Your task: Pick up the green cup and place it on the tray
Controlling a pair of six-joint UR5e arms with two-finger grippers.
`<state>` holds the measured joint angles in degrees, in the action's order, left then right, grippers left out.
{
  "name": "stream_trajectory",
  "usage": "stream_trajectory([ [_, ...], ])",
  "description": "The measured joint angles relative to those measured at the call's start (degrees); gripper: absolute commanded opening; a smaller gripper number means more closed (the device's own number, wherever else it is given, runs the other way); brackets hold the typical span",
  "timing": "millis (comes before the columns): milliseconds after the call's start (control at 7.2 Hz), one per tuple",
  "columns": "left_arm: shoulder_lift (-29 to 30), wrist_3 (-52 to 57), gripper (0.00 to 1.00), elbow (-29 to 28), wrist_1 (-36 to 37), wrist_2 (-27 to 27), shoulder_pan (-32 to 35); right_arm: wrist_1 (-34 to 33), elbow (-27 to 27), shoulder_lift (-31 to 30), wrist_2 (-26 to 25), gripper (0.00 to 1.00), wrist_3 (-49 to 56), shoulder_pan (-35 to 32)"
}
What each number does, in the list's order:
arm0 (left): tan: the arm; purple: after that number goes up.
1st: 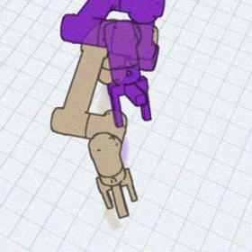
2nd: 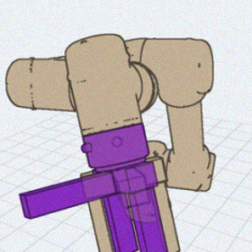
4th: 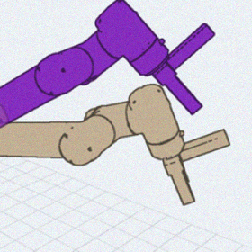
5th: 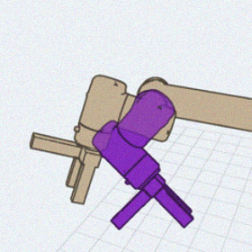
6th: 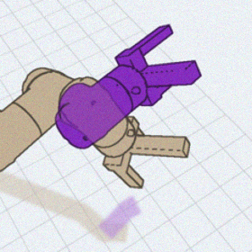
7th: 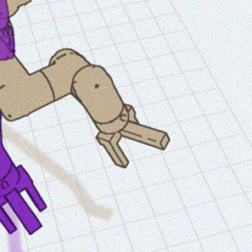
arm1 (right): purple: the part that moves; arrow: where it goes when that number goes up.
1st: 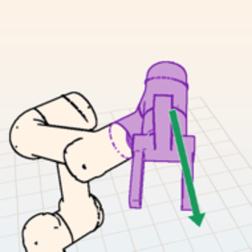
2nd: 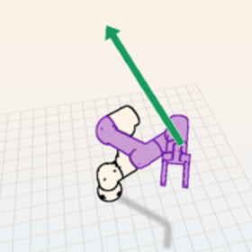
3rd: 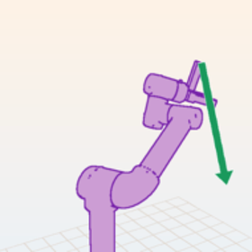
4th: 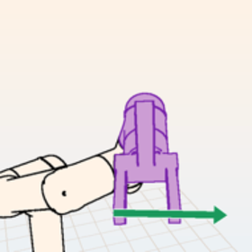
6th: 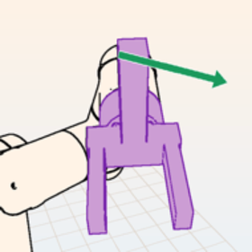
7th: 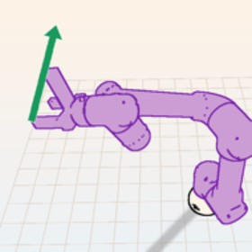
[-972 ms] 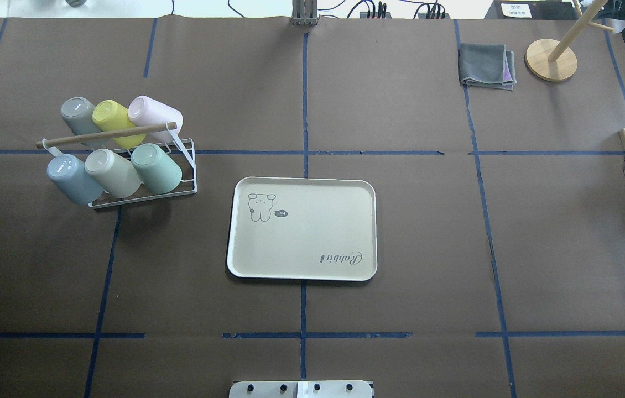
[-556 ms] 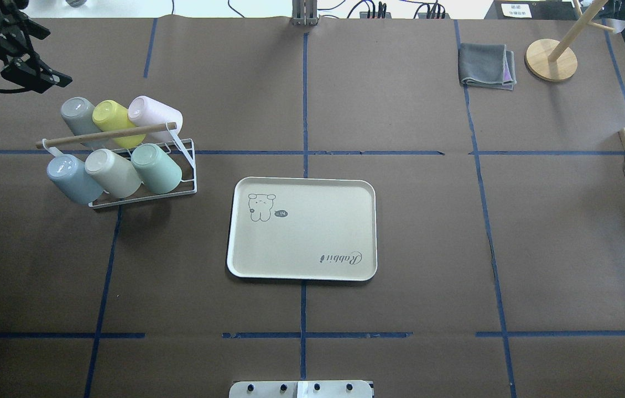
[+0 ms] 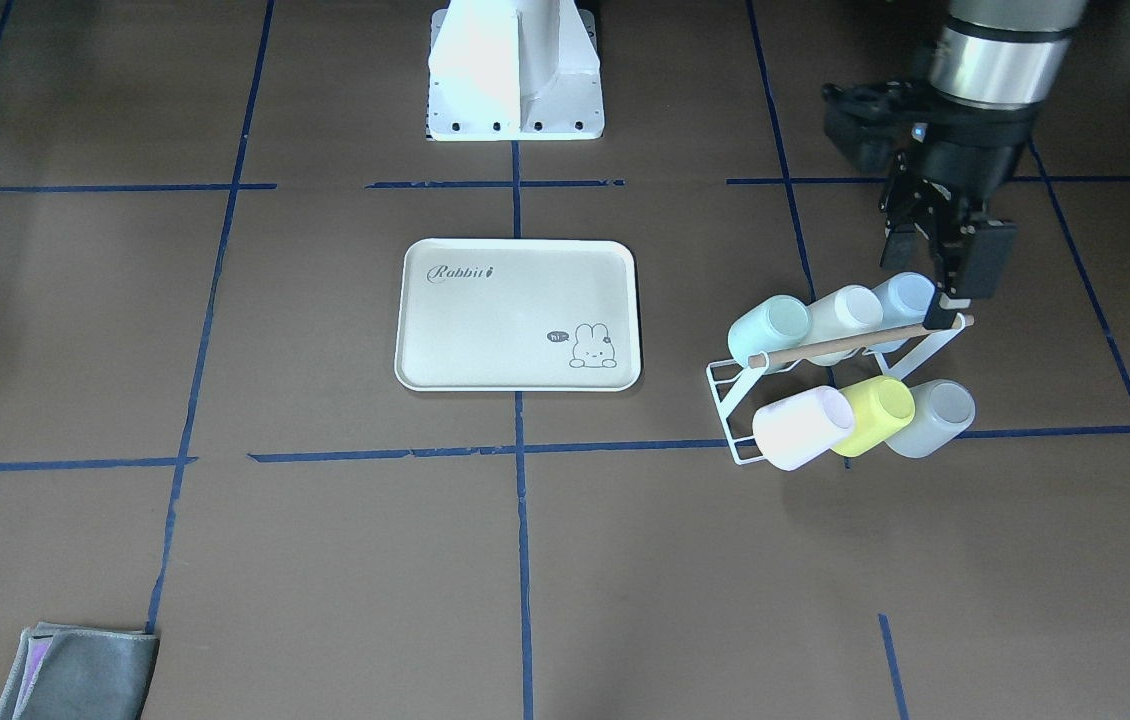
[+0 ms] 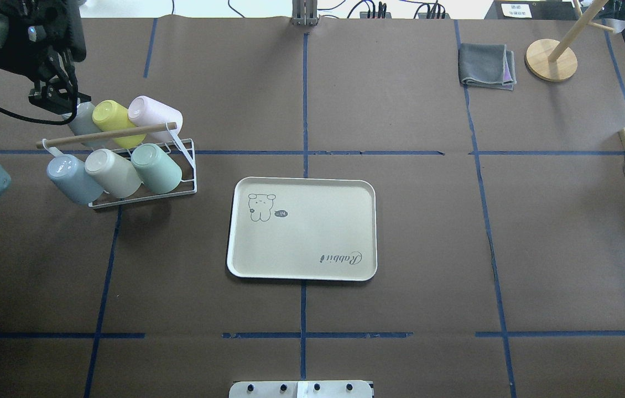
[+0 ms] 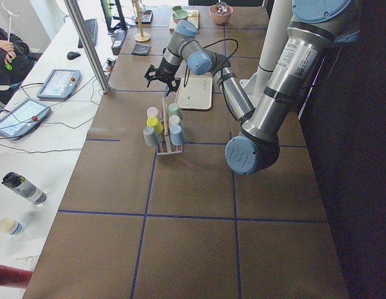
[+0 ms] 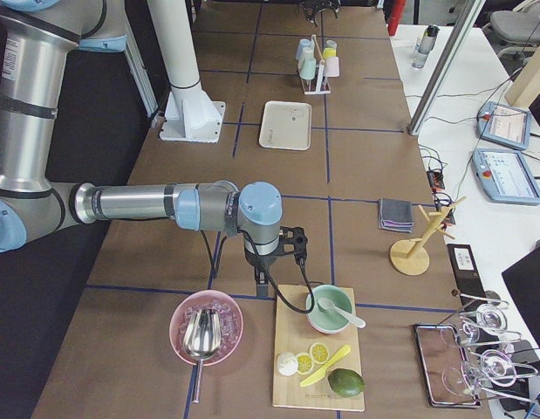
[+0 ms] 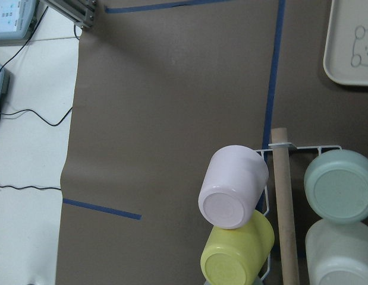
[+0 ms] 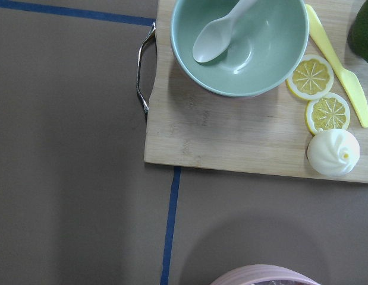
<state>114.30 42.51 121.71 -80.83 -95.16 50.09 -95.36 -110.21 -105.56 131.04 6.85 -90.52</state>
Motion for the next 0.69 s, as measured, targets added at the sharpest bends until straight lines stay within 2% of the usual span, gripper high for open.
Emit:
stream_trajectory([
  [278, 2.6, 11.3, 1.00, 2.6, 9.3, 13.7, -6.5, 0.0, 0.0, -0.1, 0.1, 1.00, 0.0, 0.0],
  [556, 3.7, 22.7, 1.00, 2.7, 13.2, 22.2, -11.0, 0.0, 0.0, -0.1, 0.1, 1.00, 0.0, 0.0],
  [694, 3.4, 24.8, 1.00, 2.6, 13.8, 25.6, -12.9, 0.0, 0.1, -0.1, 0.1, 1.00, 0.0, 0.0],
])
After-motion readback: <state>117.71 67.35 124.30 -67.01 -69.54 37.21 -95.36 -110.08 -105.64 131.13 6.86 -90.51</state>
